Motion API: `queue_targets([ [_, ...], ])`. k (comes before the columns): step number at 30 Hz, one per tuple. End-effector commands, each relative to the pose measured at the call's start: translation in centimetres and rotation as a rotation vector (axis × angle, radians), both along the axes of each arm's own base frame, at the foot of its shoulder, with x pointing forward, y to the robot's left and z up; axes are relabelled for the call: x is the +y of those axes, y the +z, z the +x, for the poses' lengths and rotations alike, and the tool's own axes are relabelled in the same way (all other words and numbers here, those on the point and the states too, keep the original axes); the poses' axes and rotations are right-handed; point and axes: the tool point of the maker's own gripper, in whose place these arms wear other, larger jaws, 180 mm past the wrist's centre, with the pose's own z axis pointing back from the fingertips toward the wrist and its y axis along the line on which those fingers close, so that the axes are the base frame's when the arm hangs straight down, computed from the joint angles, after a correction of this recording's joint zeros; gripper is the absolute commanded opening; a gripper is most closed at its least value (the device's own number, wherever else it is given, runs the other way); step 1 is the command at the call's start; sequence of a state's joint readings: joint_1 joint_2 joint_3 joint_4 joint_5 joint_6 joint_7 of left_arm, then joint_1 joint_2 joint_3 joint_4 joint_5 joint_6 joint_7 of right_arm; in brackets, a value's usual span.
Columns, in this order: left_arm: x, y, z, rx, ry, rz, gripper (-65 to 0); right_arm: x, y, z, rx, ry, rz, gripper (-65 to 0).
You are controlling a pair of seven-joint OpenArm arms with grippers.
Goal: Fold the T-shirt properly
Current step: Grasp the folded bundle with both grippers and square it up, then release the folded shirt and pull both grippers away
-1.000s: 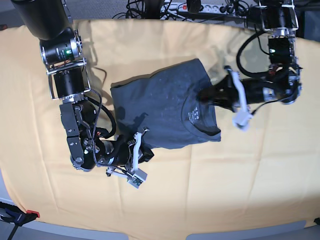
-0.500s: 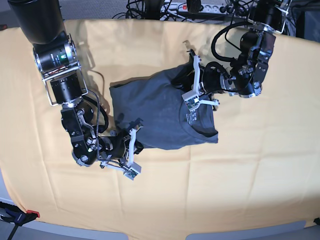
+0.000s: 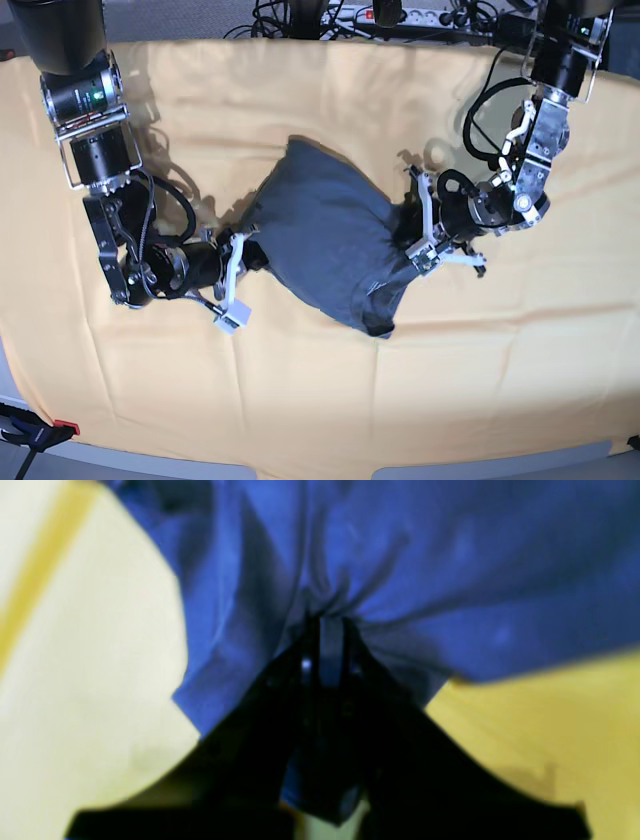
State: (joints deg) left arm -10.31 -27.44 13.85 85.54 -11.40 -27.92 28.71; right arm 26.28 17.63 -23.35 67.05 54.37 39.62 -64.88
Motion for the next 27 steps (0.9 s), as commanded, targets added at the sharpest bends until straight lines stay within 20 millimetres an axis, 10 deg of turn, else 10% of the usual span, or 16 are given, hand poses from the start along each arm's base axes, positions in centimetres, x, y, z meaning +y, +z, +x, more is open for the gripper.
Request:
queue_targets([
  [1, 1.1, 0.4, 1.5, -0.041, 0.020, 0.006, -65.0, 0.0, 0.9, -0.2, -0.013, 0.019, 0.017, -65.0],
  [10, 1.0, -3.1, 6.8, -0.071, 0.058, -0.149, -65.0, 1.1, 0.0, -8.2, 0.022, 0.008, 0.095, -65.0],
  [19, -3.1, 5.9, 9.7, -0.153, -0.077, -0.276, -65.0, -0.4, 3.4, -9.5, -0.086, -0.124, 0.184, -65.0],
  [27, -4.3, 12.9, 7.7, -0.112, -0.132, -0.332, -65.0, -2.0, 6.2, -7.7, -0.193, -0.189, 0.230, -65.0],
])
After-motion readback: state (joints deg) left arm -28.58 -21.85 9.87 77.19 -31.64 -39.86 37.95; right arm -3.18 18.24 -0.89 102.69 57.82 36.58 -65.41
